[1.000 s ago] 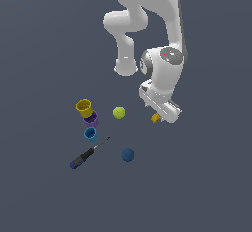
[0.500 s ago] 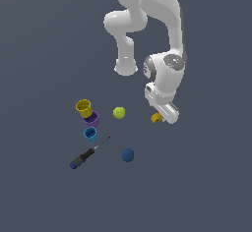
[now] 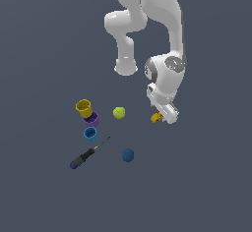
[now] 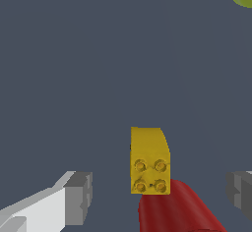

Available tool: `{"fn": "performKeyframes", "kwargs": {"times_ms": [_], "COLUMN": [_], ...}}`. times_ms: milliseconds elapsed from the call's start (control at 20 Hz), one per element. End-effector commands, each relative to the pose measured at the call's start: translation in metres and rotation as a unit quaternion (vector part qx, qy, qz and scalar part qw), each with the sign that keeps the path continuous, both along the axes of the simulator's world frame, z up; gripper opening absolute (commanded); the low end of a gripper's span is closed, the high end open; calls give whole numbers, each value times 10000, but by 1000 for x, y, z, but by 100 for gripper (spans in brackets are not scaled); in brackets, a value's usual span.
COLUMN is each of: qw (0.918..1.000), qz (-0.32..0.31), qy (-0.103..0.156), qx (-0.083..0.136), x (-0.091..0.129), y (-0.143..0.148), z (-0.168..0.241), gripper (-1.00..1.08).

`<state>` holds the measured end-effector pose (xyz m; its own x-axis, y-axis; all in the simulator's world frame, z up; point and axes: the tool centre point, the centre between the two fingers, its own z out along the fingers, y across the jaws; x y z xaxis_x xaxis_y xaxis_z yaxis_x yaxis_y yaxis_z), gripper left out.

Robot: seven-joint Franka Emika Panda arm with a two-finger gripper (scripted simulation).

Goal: Pick up a designated object from a clutter of objects.

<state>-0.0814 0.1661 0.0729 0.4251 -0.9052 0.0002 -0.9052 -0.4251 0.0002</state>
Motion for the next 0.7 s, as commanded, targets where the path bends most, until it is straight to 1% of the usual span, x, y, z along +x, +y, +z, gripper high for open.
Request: {"fn": "performKeyframes", "kwargs": {"times_ms": [0,300,650], "qw": [10000,10000,10000], "qz": [-27,-11,-20], "qy": [0,1,0], "qx": [2,0,1], "x": [-1,-1,-2], "y": [0,0,0], "z": [-1,-7,-35], "gripper": [100,100,100]}}
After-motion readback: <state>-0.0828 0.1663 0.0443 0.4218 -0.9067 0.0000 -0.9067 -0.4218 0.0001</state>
